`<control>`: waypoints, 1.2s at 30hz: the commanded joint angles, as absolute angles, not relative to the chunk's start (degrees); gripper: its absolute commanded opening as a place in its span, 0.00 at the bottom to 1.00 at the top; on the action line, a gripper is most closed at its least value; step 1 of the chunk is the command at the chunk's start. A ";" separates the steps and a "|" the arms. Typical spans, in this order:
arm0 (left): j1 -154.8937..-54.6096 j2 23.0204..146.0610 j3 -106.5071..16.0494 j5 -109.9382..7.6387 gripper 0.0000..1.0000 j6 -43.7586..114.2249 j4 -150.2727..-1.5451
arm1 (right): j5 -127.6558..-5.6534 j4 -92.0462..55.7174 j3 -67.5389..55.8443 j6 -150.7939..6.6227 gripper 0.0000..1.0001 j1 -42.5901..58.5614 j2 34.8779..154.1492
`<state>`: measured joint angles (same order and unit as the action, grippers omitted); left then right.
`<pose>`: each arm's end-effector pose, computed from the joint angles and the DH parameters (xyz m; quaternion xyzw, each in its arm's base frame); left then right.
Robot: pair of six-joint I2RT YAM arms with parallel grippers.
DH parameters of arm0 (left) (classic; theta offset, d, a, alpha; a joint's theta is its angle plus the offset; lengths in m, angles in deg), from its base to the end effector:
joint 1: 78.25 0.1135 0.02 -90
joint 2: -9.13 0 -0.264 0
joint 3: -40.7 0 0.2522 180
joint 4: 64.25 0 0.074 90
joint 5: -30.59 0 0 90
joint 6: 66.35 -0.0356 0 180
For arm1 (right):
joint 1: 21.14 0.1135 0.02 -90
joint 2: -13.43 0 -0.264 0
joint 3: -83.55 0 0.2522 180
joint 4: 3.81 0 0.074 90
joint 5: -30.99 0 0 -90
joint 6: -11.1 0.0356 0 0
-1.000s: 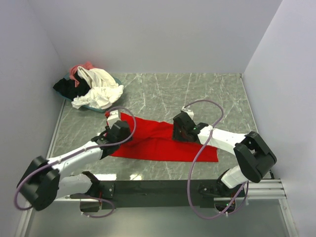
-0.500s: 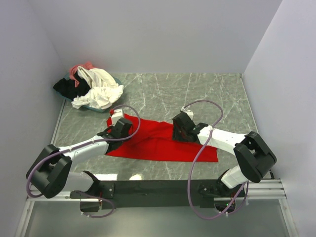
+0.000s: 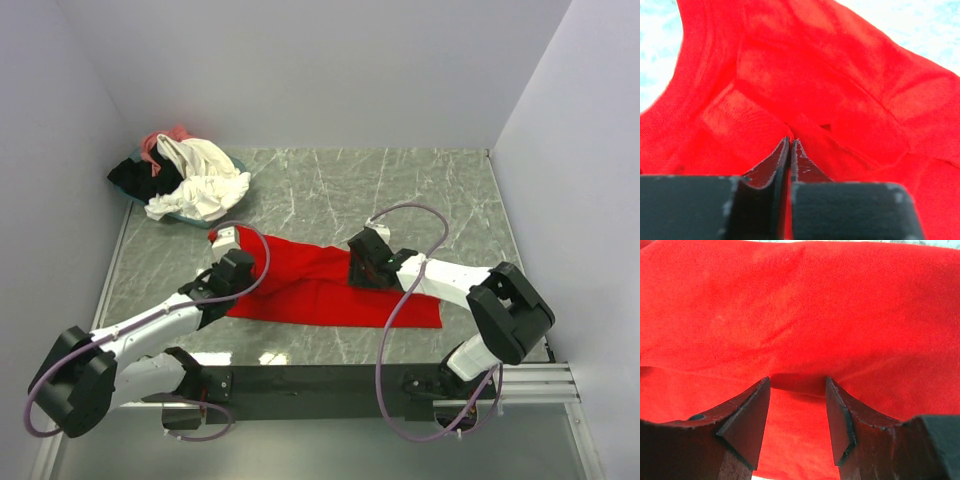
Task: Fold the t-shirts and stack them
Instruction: Fold the tshirt
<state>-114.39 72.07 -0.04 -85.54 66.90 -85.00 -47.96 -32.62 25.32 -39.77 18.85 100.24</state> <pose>0.1796 -0.1118 0.1811 -0.1454 0.8858 -0.0889 0.4316 0.2231 0.1782 0.1647 0.0199 0.9555 0.1067 0.2743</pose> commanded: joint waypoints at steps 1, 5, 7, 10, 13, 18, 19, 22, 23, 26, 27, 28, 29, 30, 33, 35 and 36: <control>-114.37 69.52 1.27 -82.79 0.10 70.58 -87.58 | -46.71 -31.90 23.12 -39.70 0.55 19.29 101.06; -114.90 65.66 3.64 -80.25 0.16 73.92 -91.19 | -46.53 -31.98 23.03 -39.70 0.55 19.29 101.41; -114.99 62.84 5.22 -78.49 0.27 76.11 -92.42 | -46.45 -31.98 23.03 -39.70 0.55 19.20 101.33; -115.60 58.80 6.54 -77.52 0.38 78.05 -94.45 | -46.62 -32.07 22.68 -39.70 0.55 19.20 101.50; -115.87 55.90 5.24 -78.56 0.47 77.71 -96.20 | -46.62 -32.16 22.50 -39.79 0.55 19.29 101.59; -116.05 56.77 -0.03 -82.26 0.48 75.07 -97.97 | -46.18 -32.16 23.03 -39.88 0.55 19.29 101.32; -116.05 57.29 -1.52 -83.13 0.48 73.76 -97.18 | -46.09 -32.16 23.12 -39.88 0.55 19.38 101.24; -115.96 61.15 -4.08 -84.19 0.50 71.30 -95.25 | -46.01 -32.33 23.21 -39.88 0.55 19.38 101.41; -116.04 63.95 -4.69 -85.15 0.51 70.68 -94.89 | -46.01 -32.33 23.12 -39.96 0.55 19.29 101.59; -115.78 69.66 -6.81 -87.18 0.54 68.74 -93.58 | -46.01 -32.25 23.03 -39.96 0.55 19.29 101.67; -115.69 70.91 -7.16 -87.36 0.55 68.31 -93.13 | -46.09 -32.33 23.03 -39.96 0.55 19.29 101.76; -115.69 72.05 -7.42 -87.27 0.55 67.95 -92.69 | -46.18 -32.25 23.03 -39.96 0.55 19.29 101.76; -115.52 73.98 -7.51 -87.10 0.56 67.95 -92.26 | -46.18 -32.25 23.03 -39.96 0.55 19.29 101.76; -115.43 74.69 -7.60 -86.49 0.56 68.39 -92.16 | -46.09 -32.25 23.03 -39.96 0.55 19.38 101.85; -115.43 76.28 -6.64 -86.13 0.55 69.53 -91.20 | -46.09 -32.25 23.20 -39.96 0.55 19.29 101.94; -115.43 76.72 -5.49 -85.95 0.56 69.97 -90.23 | -46.09 -32.25 23.20 -40.05 0.55 19.20 102.03; -115.43 77.07 -5.23 -85.69 0.56 70.15 -89.53 | -46.18 -32.25 23.12 -40.05 0.55 19.37 102.11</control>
